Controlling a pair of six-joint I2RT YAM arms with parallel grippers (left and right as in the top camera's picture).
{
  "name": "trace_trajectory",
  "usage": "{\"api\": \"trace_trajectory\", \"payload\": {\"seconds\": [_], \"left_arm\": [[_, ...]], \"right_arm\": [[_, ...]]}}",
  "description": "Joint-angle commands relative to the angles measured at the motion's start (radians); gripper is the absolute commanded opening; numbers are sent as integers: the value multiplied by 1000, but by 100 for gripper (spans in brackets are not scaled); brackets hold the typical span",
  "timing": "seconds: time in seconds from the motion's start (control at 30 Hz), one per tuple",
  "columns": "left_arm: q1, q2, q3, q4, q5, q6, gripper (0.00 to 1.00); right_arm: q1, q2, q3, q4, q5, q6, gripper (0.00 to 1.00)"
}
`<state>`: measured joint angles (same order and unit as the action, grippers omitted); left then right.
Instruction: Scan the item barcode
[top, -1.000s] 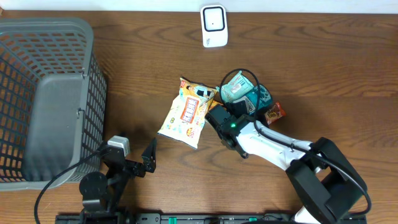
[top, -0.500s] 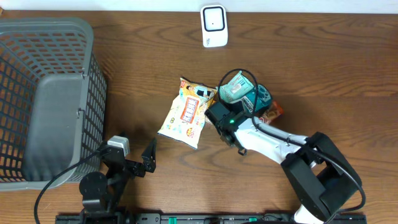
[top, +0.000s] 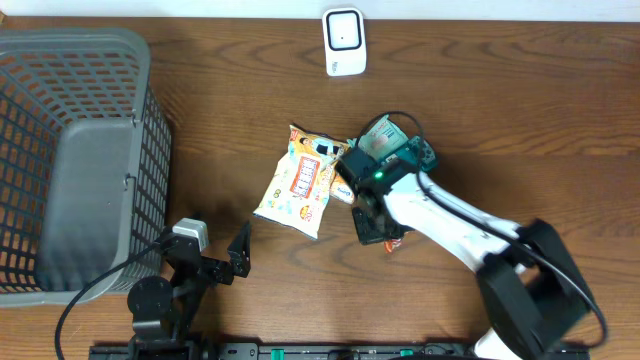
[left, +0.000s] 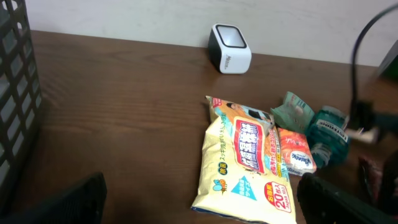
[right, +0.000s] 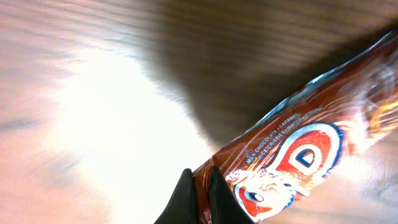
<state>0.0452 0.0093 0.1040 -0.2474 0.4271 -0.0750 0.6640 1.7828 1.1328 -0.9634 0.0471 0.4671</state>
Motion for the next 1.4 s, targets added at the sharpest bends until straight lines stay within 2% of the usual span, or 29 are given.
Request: {"api": "trace_trajectory", "payload": {"seconds": [0.0,0.1,0.27,0.47,0.7,0.93,1.07,1.37], "left_arm": [[4,1,-20,-13,-10,-9,98],[4,1,-20,-13,-10,-9,98],[4,1,-20,-13,-10,-9,98],[4,1,-20,-13,-10,-9,98],[4,1,-20,-13,-10,-9,98],[4,1,-20,-13,-10,-9,98],[4,1,-20,-13,-10,-9,98],[4,1,-20,-13,-10,-9,98]], "right_arm": [[-16,-148,117,-73,-225,-5,1],[-46,-232,146,-59,-409,-91,1],[-124,-306,148,57,-774,-202,1],[-179,-274,129,139,-851,-203,1],[-217,-140,121,171,-969,-247,1],[-265,-32,121,151,-973,-286,1],[-304,-15,119,87,-954,-378,1],[-426,-15,111,-66,-705,-401,1]]}}
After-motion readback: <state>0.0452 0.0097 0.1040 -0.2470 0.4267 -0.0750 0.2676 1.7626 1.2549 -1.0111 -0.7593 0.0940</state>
